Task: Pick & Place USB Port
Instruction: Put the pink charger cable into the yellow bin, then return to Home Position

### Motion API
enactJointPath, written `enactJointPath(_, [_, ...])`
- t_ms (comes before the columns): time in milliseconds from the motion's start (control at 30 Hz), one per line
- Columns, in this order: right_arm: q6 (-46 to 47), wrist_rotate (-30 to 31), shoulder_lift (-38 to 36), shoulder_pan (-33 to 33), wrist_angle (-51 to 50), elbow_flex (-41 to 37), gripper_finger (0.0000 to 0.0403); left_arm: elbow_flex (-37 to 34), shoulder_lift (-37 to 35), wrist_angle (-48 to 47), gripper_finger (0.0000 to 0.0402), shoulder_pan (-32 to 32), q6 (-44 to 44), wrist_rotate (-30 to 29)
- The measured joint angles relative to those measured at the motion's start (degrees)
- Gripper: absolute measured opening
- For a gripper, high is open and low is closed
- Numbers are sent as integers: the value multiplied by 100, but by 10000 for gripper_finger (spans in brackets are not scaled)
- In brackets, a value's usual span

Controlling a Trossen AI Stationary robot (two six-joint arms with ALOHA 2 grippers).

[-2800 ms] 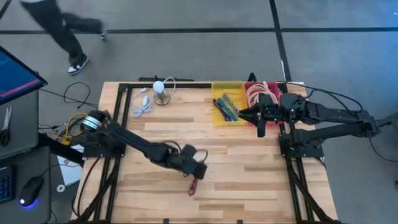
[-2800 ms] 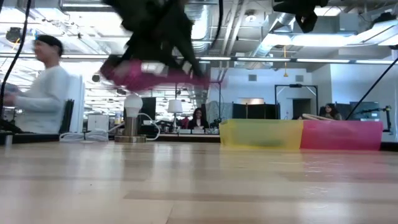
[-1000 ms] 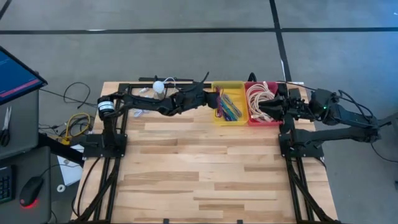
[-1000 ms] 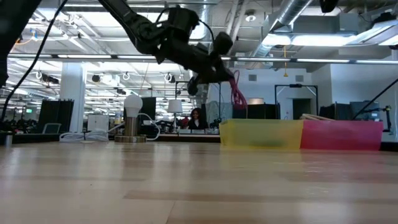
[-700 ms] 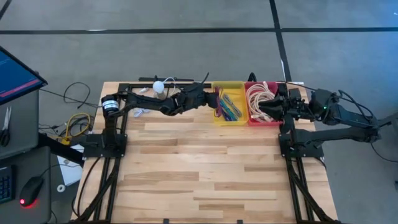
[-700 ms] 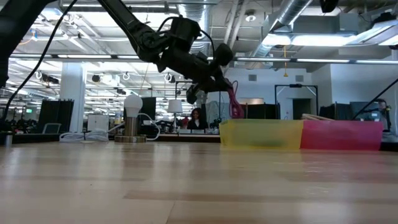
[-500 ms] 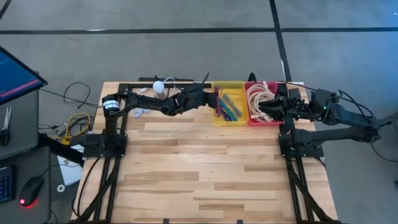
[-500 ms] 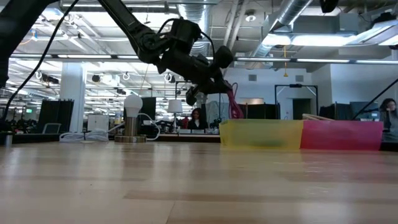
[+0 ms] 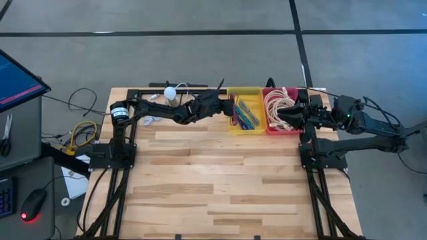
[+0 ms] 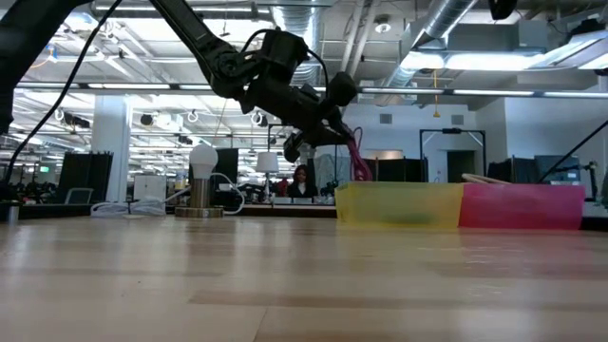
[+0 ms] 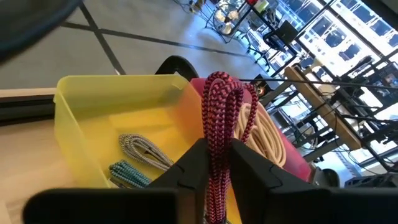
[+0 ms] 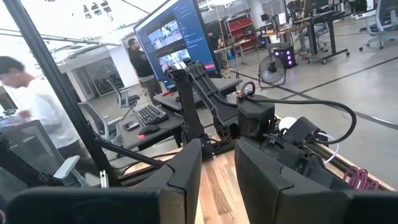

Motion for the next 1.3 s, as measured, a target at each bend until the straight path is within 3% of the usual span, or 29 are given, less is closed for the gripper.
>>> enactJointPath(400, [52,-2,0,0,64,0,91,0,0,2,119,-9,-184,158])
enactJointPath(800, [54,-24,0,2,87,0,91,0,-2,6,128,33,-188,1209])
enactJointPath(1100, [52,-26,0,2,86,0,91,0,-2,6,194,24,-160,1213])
enactJointPath(1300, [52,-26,0,2,85,0,91,0,-7,72,200,67,-161,1084])
